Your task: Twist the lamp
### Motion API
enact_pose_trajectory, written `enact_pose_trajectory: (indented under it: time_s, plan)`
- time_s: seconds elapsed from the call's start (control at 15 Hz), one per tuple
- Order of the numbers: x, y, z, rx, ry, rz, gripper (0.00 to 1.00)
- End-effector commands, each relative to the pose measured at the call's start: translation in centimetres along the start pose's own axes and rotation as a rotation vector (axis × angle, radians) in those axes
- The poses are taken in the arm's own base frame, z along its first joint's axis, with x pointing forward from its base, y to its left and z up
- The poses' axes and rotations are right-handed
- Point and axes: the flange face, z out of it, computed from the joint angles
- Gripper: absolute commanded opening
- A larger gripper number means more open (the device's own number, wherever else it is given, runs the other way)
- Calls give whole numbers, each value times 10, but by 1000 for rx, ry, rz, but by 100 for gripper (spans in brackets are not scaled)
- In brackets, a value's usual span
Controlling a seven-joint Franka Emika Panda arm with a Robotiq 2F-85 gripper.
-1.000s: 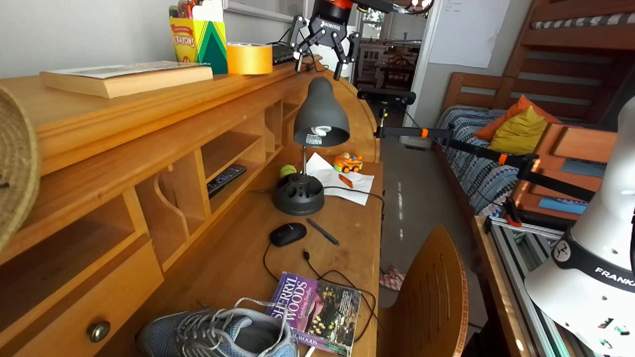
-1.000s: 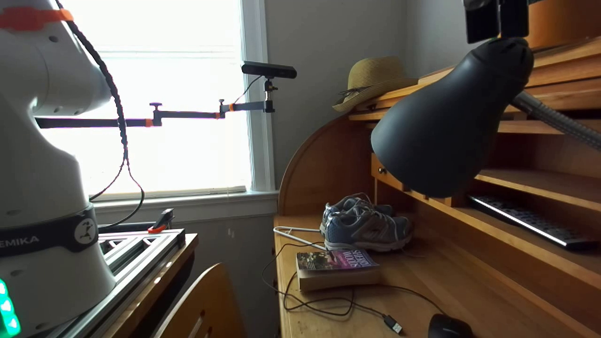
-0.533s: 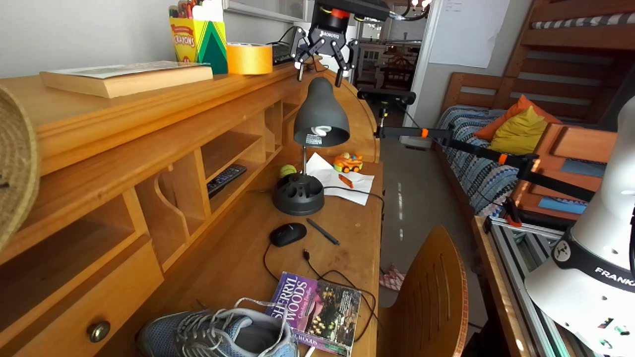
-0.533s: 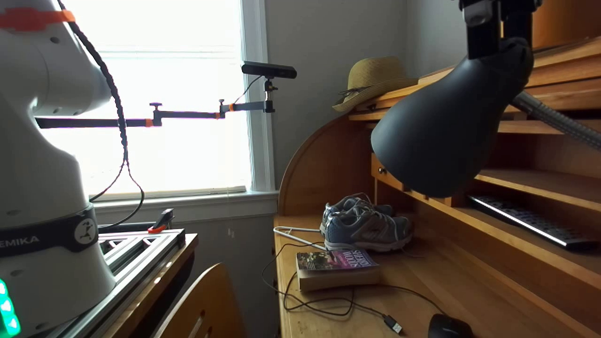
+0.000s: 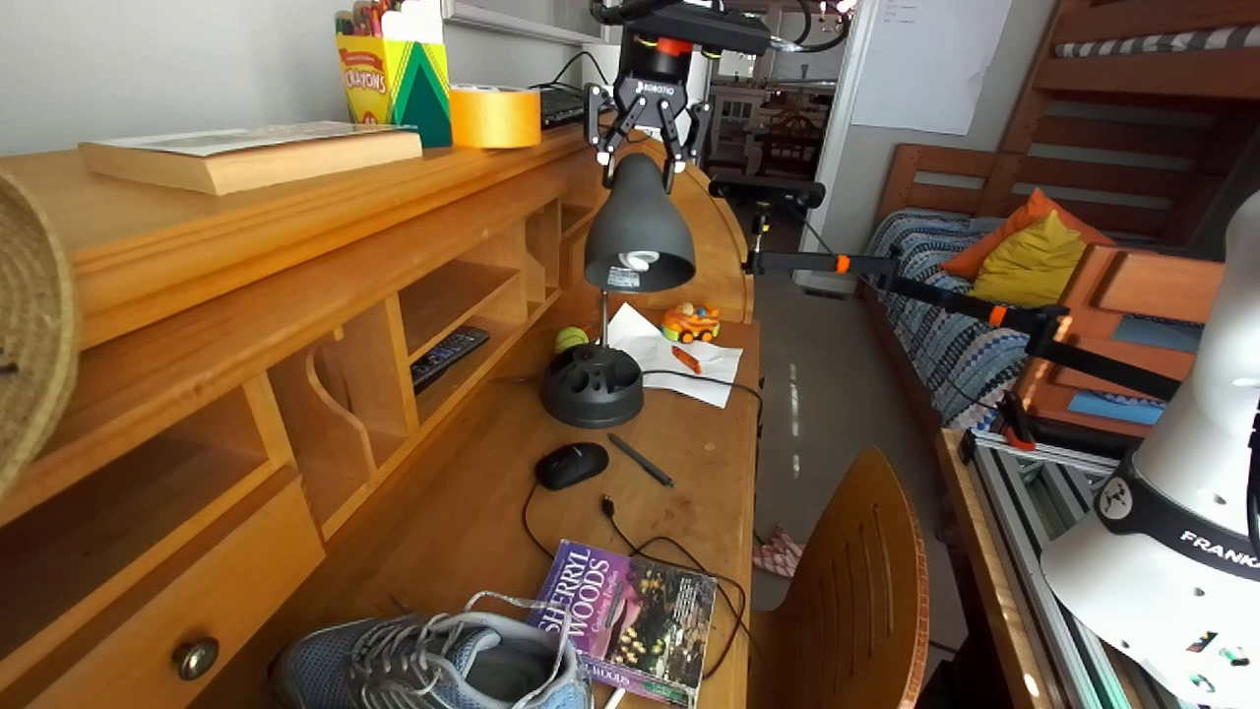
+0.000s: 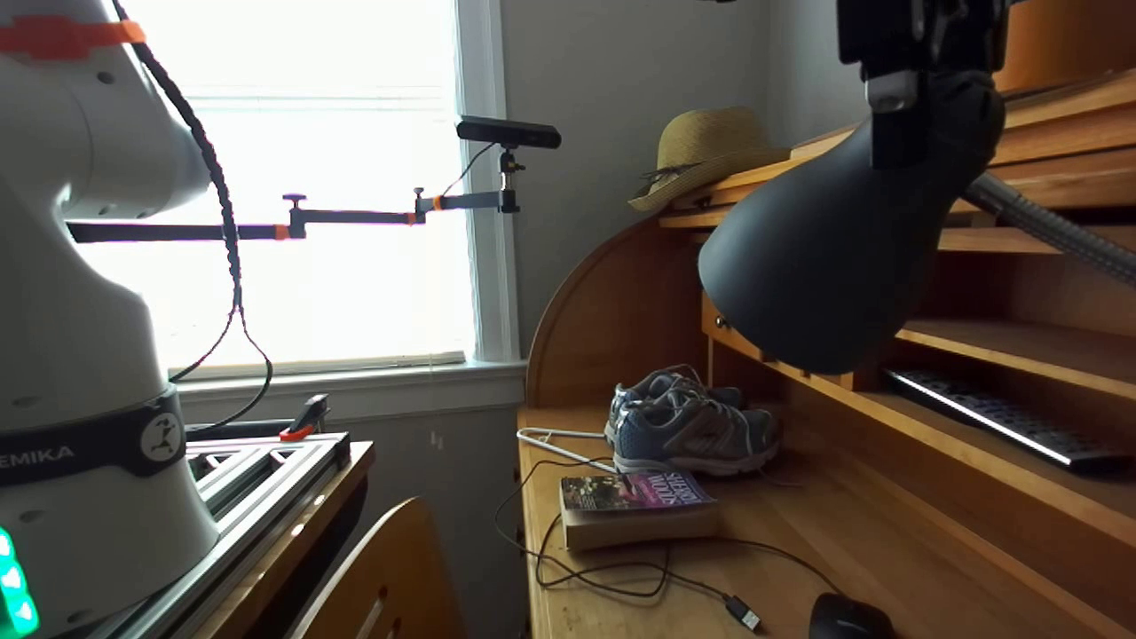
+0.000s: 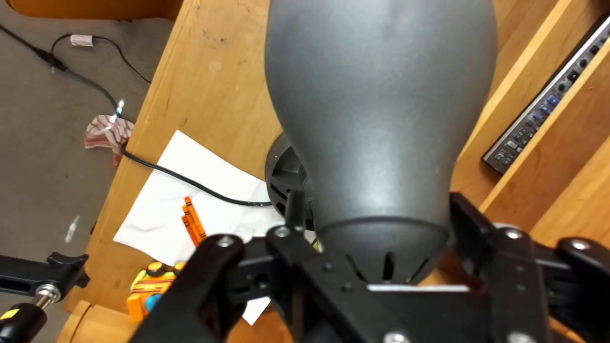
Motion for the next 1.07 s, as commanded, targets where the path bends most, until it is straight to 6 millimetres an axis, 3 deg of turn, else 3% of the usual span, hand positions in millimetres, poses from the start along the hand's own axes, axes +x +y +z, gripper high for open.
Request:
enact_pose_trajectory:
  time_s: [0.0,0.33,1.0]
  plan:
    - [1,0,-4,-5,-24,-2,42]
    - [0,3,-5,-17,-41,-55,41]
    - [14,28,-19,-118,-192,-356,41]
